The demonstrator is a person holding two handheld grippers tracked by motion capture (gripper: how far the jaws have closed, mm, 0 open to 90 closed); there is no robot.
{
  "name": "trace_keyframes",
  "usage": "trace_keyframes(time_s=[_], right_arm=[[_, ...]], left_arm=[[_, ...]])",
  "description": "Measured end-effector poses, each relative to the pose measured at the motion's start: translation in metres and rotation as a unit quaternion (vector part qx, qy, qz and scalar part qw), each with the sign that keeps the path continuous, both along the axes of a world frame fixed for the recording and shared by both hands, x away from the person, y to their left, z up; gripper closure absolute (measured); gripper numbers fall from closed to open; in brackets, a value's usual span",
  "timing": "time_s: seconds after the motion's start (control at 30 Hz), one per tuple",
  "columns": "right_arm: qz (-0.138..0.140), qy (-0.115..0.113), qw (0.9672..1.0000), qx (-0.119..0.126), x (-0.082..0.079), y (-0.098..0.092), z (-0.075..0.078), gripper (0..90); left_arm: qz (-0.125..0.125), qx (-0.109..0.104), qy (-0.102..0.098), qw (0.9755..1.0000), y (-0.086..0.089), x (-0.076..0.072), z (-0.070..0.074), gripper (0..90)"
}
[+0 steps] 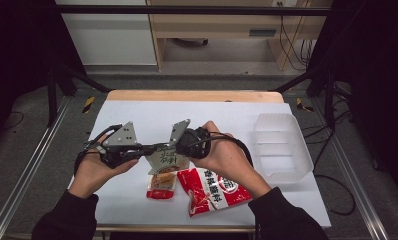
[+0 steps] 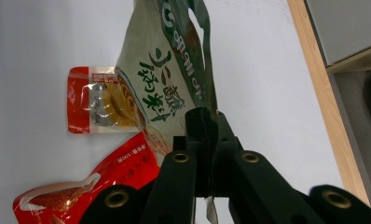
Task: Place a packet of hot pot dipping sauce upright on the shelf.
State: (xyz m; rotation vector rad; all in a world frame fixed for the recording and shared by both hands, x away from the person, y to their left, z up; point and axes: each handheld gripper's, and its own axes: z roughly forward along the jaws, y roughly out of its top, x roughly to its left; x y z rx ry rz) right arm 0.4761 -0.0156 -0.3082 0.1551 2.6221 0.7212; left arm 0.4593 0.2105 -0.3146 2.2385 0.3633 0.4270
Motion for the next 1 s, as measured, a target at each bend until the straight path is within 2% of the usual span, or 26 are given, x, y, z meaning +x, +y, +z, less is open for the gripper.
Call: trace_keyframes(time_s=[0.1, 0.13, 0.2, 0.27, 0.3, 0.33, 0.4, 0.57, 0.7, 0.9, 1.0], right_arm=[[0.001, -0.002, 1.0000, -0.008, 0.002, -0.001, 0.007, 90.0], [0.000, -0.002, 1.0000, -0.007, 0.003, -0.002, 0.009, 90.0], [-0.007, -0.007, 0.9998, -0.017, 0.006, -0.005, 0.013, 90.0], [-0.013, -0.012, 0.9996, -0.024, 0.009, -0.009, 0.016, 90.0], [-0.021, -0.016, 0.9993, -0.026, 0.013, -0.015, 0.018, 90.0], [-0.021, -0.016, 0.9993, -0.026, 0.013, -0.015, 0.018, 90.0], [-0.030, -0.018, 0.9991, -0.023, 0.017, -0.023, 0.020, 90.0], [-0.054, -0.028, 0.9980, -0.019, 0.025, -0.044, 0.026, 90.0], [-0.069, -0.039, 0.9968, -0.012, 0.027, -0.064, 0.033, 90.0], [-0.085, -0.050, 0.9951, 0.000, 0.025, -0.091, 0.045, 90.0], [-0.092, -0.059, 0.9939, 0.007, 0.023, -0.103, 0.049, 90.0]], left_arm=[[0.005, -0.023, -0.004, 0.9997, 0.001, 0.001, -0.003, 86.1], [0.013, -0.031, -0.006, 0.9994, 0.002, 0.002, -0.005, 80.6], [0.025, -0.055, -0.003, 0.9982, 0.005, 0.005, -0.007, 62.8], [0.033, -0.084, -0.002, 0.9959, 0.008, 0.005, -0.011, 51.4], [0.042, -0.087, -0.005, 0.9953, 0.010, 0.005, -0.014, 40.3], [0.049, -0.086, -0.008, 0.9951, 0.011, 0.004, -0.016, 40.3], [0.070, -0.083, -0.010, 0.9940, 0.016, 0.003, -0.025, 31.8], [0.112, -0.077, -0.002, 0.9907, 0.032, 0.003, -0.052, 21.5], [0.142, -0.070, 0.017, 0.9873, 0.050, 0.004, -0.074, 17.2], [0.186, -0.081, 0.029, 0.9787, 0.073, 0.006, -0.094, 12.4], [0.201, -0.083, 0.029, 0.9755, 0.081, 0.006, -0.105, 12.2]])
